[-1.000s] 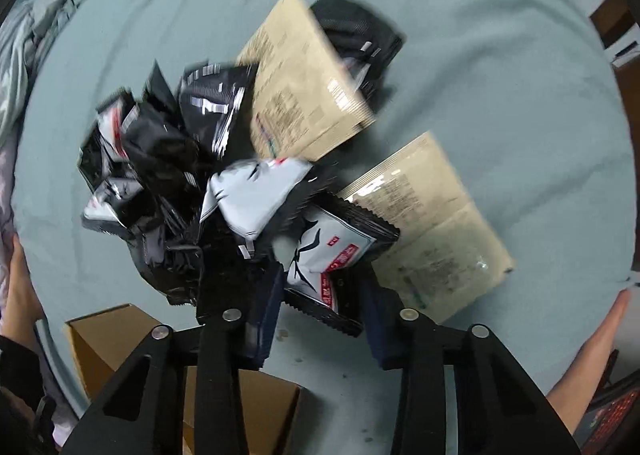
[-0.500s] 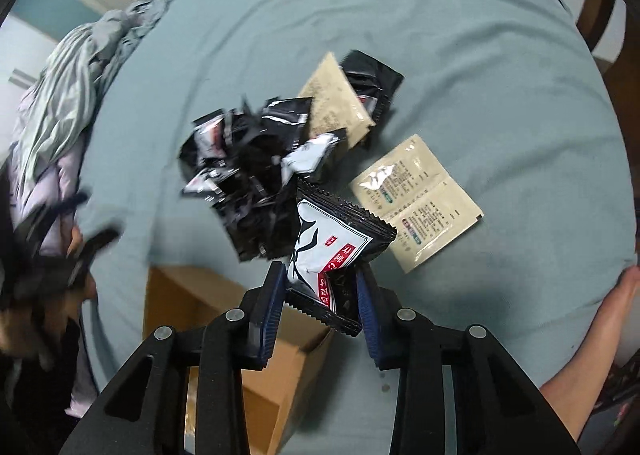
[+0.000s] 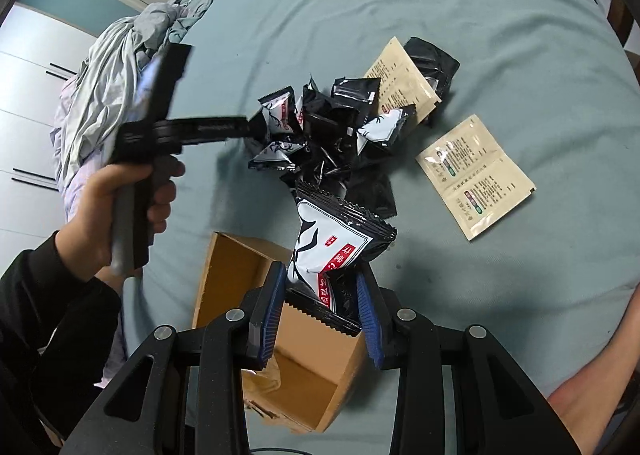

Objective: Organize snacks
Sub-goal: 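Grasp a black packet with the left tool while the right tool carries its packet to the box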

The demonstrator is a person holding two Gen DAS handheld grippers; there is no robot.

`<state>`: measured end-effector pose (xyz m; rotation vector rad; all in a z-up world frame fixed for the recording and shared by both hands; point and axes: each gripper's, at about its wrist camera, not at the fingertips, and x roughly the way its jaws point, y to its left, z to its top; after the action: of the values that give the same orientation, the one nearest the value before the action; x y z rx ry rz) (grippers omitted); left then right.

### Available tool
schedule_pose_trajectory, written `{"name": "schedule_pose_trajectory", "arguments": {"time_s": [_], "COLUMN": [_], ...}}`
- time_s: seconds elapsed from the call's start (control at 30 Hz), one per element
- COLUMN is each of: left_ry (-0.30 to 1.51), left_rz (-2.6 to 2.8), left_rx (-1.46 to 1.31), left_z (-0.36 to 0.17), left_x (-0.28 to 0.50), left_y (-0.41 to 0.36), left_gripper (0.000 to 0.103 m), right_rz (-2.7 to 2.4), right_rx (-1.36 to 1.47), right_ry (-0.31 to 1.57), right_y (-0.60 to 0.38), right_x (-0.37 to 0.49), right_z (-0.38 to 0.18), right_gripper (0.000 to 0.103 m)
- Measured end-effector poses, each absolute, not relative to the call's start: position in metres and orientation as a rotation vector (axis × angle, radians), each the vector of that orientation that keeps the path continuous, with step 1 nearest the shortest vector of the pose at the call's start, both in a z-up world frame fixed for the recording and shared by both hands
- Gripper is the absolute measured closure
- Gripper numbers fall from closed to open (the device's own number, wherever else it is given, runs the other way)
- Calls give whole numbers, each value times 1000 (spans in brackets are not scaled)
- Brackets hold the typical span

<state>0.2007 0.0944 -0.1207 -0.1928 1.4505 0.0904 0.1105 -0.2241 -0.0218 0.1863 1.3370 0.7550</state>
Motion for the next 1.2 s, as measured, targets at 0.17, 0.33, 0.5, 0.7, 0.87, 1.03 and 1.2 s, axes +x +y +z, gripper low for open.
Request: {"name": "schedule_pose_trajectory", "arguments": {"time_s": [0.17,0.33,0.5,0.7,0.87,1.03,1.2], "left_ry": [1427,1379,1349,1324,1326,1379,1338], "left_rz": [57,-44,-224,-310,-304,-308,-236], "left_rx": [-191,-64,-9,-34,26,-63,-69], "left_z": [-105,-39,34,40,13,-4,2], "left_x": [187,143,87,38,38,35,32], "left_y": [98,77,35,15,-1,6,21], "left_gripper": [69,70,70,70,69,65,21], "right_rz": [734,756,715,677,647,666,685], "right_rx": [135,84,70,35,36,30,38], "right_ry": [1310,1293,1328,1349,1350,1321,1331], "right_y": [-223,-216,-214,-209,-210,-212,-215], "right_x": [101,92,90,76,60,48,44], "right_z": [-11,-2,-3,13,36,63,73], "right_gripper": [69,69,69,69,69,69,69]}}
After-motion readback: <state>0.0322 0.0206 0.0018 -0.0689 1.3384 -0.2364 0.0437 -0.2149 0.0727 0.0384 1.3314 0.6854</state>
